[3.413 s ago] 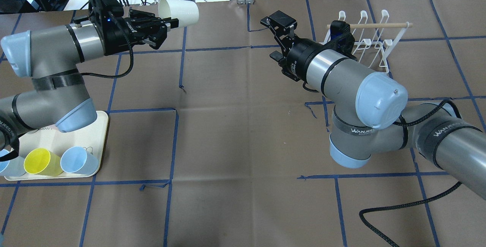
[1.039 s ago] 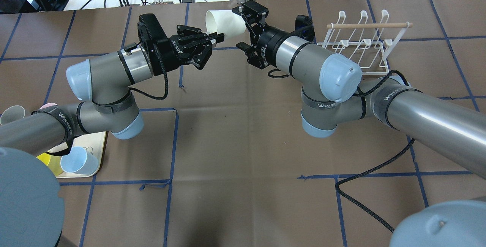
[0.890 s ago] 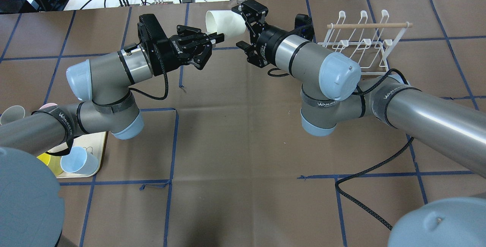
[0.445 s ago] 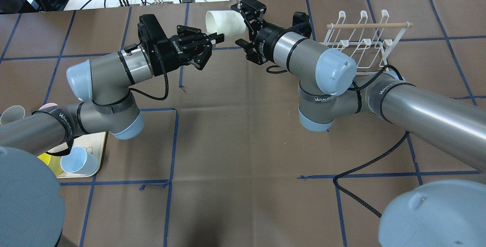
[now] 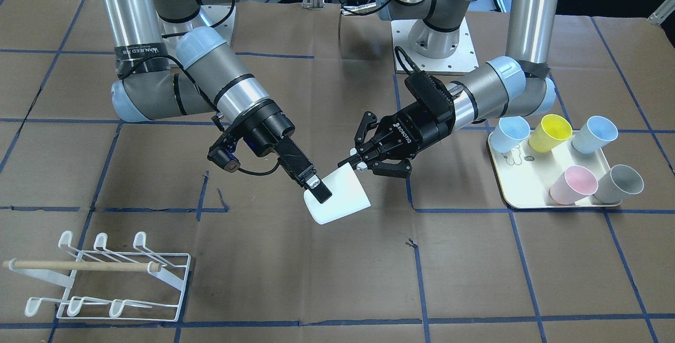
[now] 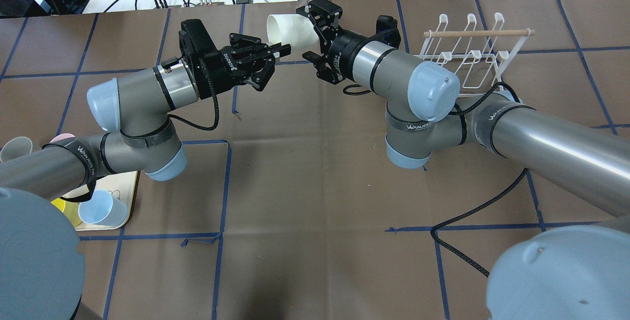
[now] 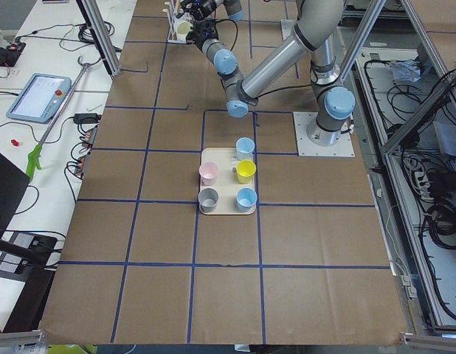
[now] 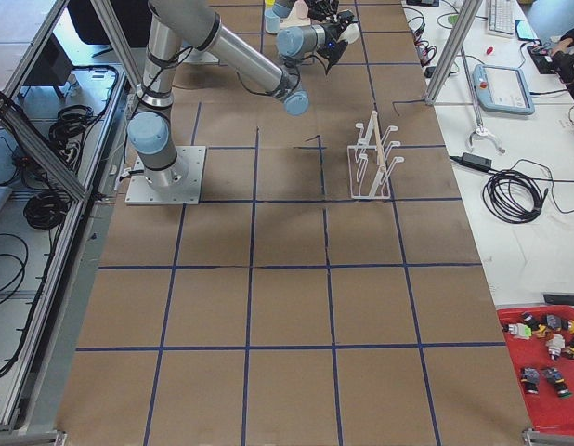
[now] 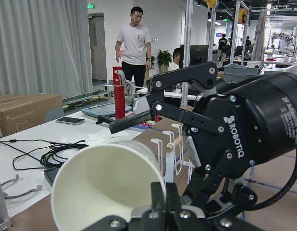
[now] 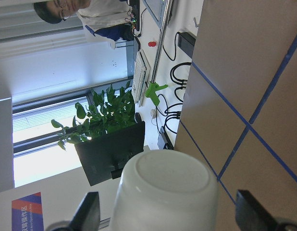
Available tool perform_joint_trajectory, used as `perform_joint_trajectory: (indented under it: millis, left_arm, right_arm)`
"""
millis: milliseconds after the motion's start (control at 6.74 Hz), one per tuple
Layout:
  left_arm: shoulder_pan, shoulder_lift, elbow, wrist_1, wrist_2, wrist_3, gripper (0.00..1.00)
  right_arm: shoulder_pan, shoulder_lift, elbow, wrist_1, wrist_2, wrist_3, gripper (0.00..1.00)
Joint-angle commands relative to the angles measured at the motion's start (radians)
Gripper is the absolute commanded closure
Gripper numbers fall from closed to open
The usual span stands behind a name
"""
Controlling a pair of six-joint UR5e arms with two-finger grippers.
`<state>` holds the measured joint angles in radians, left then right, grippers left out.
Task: Transfer IKEA cup to right arm and place on rack
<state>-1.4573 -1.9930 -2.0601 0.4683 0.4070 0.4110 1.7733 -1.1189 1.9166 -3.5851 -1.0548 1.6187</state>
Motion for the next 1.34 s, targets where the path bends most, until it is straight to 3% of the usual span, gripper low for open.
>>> perform_joint_trajectory:
  millis: [0, 1187]
  left_arm:
    - [0.0, -0.007, 0.0, 0.018, -0.002, -0.001, 0.95]
    - [0.0, -0.009, 0.002, 0.02, 0.0, -0.001, 0.94]
  right_arm:
    - [0.017, 0.005, -0.008, 0.0, -0.007, 0.003, 0.0]
    - [0.015, 0.031, -0.033, 0.003, -0.014, 0.003, 0.02]
